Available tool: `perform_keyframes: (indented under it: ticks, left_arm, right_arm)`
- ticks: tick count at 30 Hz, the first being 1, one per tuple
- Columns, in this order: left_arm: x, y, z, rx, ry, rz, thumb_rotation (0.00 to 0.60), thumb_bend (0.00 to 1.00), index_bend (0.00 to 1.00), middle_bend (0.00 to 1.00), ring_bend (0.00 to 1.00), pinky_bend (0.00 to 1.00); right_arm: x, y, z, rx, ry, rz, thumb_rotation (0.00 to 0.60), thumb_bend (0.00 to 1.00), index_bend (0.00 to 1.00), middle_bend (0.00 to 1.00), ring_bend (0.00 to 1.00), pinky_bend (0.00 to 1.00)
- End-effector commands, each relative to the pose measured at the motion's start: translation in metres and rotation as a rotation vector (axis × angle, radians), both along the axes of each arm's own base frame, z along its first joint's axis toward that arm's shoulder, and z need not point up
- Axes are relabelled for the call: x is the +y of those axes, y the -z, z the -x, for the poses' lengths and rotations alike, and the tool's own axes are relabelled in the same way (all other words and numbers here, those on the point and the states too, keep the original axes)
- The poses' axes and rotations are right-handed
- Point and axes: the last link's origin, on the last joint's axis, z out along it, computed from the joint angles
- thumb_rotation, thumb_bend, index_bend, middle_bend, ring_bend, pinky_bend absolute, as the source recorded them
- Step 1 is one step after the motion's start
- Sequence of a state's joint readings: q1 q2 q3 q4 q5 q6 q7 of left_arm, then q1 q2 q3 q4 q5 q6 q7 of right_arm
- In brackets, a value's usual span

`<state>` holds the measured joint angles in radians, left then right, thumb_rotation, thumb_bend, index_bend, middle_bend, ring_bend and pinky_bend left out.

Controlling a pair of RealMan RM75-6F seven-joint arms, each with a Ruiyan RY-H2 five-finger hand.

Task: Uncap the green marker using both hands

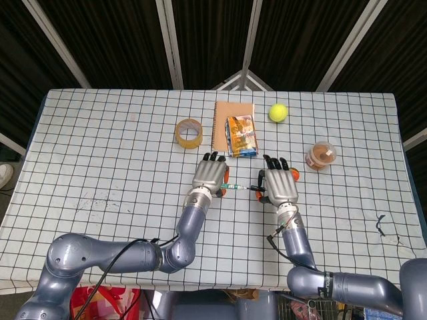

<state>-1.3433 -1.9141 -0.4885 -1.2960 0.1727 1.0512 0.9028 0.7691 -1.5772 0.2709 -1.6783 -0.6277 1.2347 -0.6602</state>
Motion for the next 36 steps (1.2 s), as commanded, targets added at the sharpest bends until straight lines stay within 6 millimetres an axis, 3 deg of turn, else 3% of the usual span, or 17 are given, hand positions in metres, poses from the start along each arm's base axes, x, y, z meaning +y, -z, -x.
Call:
perform_keyframes:
  ticks: [1, 10, 14, 17, 23, 28, 34, 36]
  left_arm:
    - [0.001, -0.004, 0.006, 0.011, -0.006, -0.006, 0.600, 0.52, 0.63, 0.14, 0.00, 0.00]
    - [0.004, -0.007, 0.030, 0.036, -0.026, -0.002, 0.600, 0.52, 0.60, 0.14, 0.00, 0.00]
    - [0.003, -0.002, 0.036, 0.041, -0.027, 0.022, 0.600, 0.51, 0.41, 0.12, 0.00, 0.00]
    - [0.002, 0.002, 0.037, 0.038, -0.018, 0.044, 0.600, 0.50, 0.26, 0.10, 0.00, 0.00]
    - [0.001, -0.003, 0.034, 0.065, 0.018, 0.051, 0.600, 0.50, 0.12, 0.04, 0.00, 0.00]
    - [-0.001, -0.026, 0.038, 0.130, 0.040, 0.022, 0.600, 0.50, 0.09, 0.03, 0.00, 0.00]
    - [-0.007, -0.085, 0.052, 0.236, 0.058, -0.064, 0.600, 0.50, 0.10, 0.03, 0.00, 0.00]
    - [-0.013, -0.113, 0.066, 0.287, 0.046, -0.107, 0.600, 0.50, 0.11, 0.03, 0.00, 0.00]
  right_arm:
    - [0.000, -0.001, 0.006, 0.004, 0.012, -0.003, 0.600, 0.40, 0.77, 0.10, 0.11, 0.04]
    - [0.002, 0.004, 0.028, 0.009, 0.048, -0.027, 0.600, 0.40, 0.74, 0.10, 0.11, 0.04]
    - [0.003, 0.008, 0.032, 0.013, 0.056, -0.050, 0.600, 0.39, 0.48, 0.10, 0.08, 0.04]
    - [0.004, 0.010, 0.030, 0.011, 0.061, -0.056, 0.600, 0.31, 0.29, 0.10, 0.07, 0.04]
    - [0.004, 0.011, 0.026, 0.008, 0.068, -0.048, 0.600, 0.24, 0.16, 0.09, 0.06, 0.03]
    - [0.004, 0.007, 0.024, -0.007, 0.074, -0.039, 0.600, 0.24, 0.15, 0.09, 0.06, 0.03]
    - [0.003, -0.008, 0.029, 0.031, 0.058, 0.004, 0.600, 0.24, 0.21, 0.09, 0.06, 0.03]
    - [0.004, -0.012, 0.032, 0.044, 0.059, 0.022, 0.600, 0.24, 0.22, 0.09, 0.06, 0.03]
